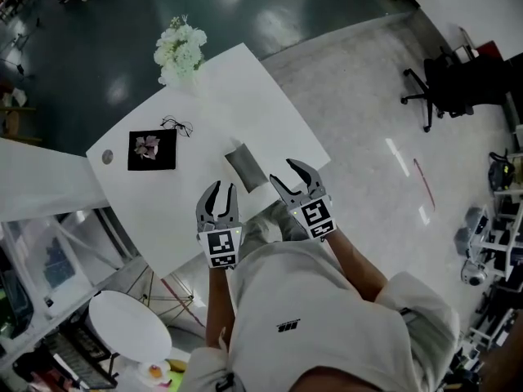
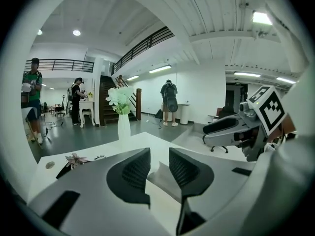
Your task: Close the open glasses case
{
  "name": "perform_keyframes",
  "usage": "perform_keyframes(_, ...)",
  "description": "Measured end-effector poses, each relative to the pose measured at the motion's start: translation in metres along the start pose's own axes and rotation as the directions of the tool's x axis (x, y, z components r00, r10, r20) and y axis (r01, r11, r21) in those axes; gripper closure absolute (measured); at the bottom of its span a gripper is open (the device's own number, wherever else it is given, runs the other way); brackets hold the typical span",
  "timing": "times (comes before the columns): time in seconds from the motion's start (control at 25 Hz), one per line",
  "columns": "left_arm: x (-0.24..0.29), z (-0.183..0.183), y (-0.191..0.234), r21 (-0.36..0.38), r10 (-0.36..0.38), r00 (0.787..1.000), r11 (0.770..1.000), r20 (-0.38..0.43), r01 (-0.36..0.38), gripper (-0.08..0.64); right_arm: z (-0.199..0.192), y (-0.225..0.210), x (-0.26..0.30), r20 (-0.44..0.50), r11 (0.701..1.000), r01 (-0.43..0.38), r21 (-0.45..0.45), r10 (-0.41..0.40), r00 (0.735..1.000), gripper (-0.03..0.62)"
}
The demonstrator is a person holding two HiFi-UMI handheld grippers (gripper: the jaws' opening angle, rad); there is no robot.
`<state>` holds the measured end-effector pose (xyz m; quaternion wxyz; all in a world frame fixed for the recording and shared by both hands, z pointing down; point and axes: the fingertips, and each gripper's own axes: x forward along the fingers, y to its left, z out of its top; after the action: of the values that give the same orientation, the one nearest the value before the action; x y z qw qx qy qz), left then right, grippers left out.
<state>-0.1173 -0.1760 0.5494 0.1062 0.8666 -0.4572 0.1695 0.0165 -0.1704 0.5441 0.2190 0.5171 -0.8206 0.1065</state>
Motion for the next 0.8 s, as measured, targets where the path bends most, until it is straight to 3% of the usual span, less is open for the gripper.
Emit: perform_keyframes(0.8, 0.082, -0.064, -0.021, -0.026, -0.059, 0.981, 0.998, -0.184, 0.055, 0.43, -0.065, -0.023, 0.068, -0.16, 0.994, -0.108, -0.015, 0.104, 0.982, 0.371)
